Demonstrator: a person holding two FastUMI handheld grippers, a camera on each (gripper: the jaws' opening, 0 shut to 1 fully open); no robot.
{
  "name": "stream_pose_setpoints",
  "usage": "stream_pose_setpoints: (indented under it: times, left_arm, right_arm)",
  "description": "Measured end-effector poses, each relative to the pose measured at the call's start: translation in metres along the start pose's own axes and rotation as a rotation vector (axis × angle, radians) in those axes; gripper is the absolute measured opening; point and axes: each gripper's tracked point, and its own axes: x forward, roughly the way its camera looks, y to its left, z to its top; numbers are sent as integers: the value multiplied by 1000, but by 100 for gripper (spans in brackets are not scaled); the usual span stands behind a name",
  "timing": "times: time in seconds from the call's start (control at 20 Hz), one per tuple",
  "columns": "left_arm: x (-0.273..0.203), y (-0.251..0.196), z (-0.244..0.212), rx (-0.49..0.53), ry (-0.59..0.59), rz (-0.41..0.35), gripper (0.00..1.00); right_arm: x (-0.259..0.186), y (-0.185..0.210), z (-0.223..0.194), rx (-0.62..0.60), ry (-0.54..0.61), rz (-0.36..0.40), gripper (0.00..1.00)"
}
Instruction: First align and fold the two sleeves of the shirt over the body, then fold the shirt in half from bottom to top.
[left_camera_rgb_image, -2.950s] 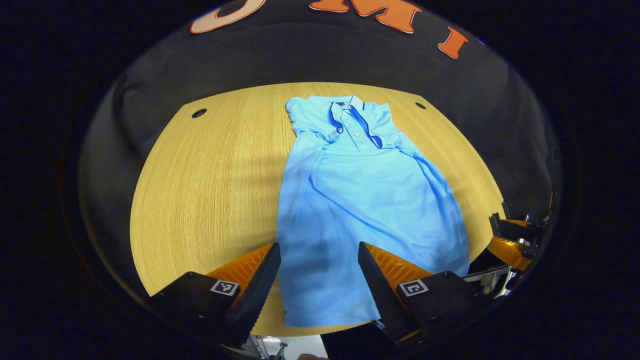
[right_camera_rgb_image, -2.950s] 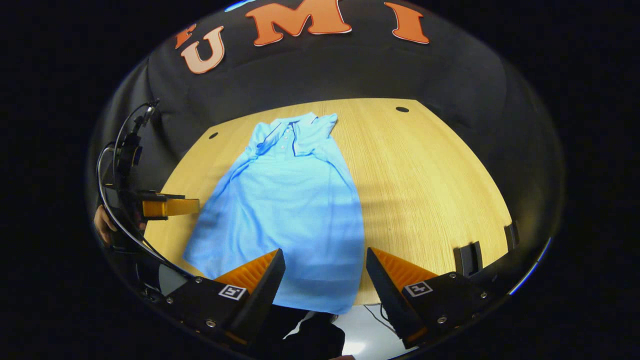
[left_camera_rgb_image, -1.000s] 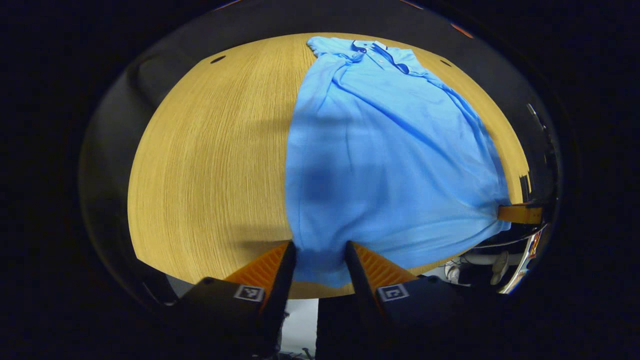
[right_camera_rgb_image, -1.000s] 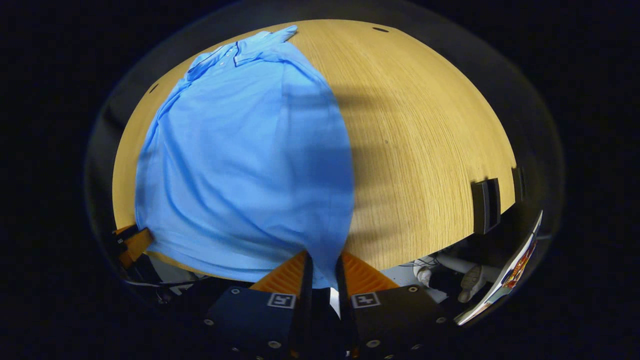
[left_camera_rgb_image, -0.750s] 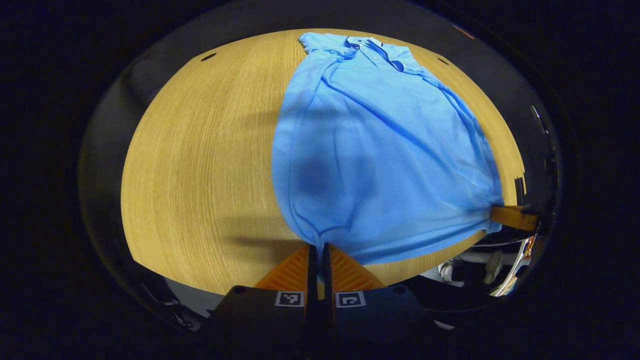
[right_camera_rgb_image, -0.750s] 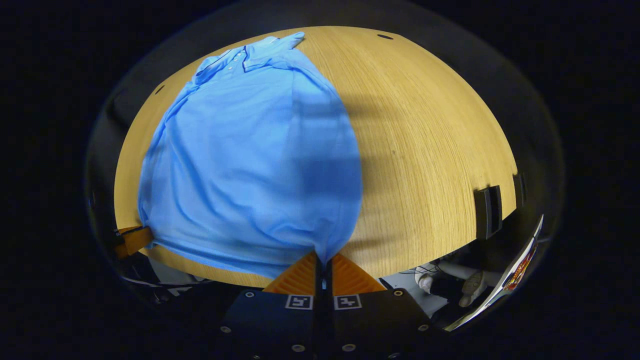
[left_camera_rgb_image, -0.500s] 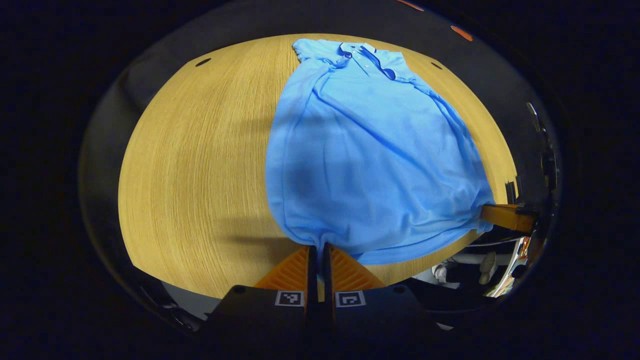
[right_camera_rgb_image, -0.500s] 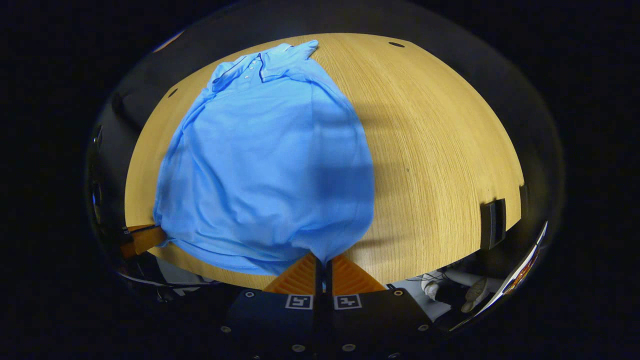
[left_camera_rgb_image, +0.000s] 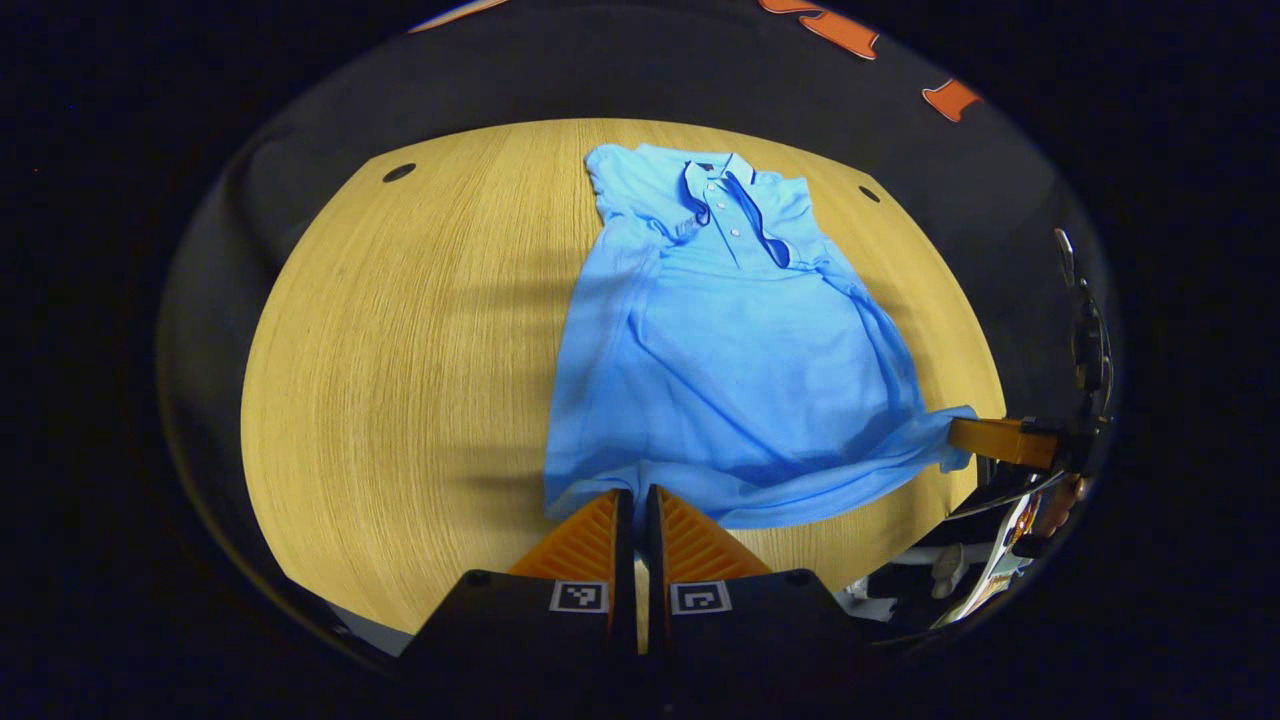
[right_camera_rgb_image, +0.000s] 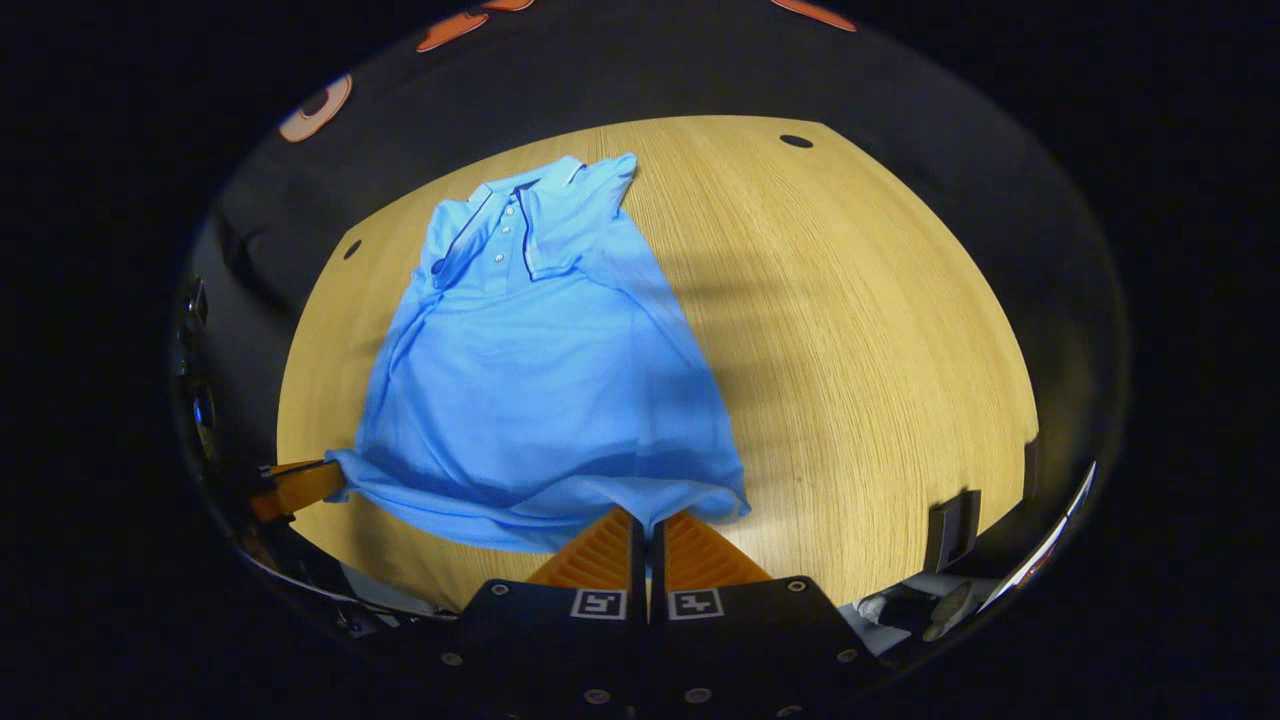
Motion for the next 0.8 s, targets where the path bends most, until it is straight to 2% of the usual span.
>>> stream_pose_setpoints:
  times: [0.8]
  left_arm:
    - [11,7,204,63,-215,-103,9]
  right_arm:
    - [12,6,175,37,-148,-22,1]
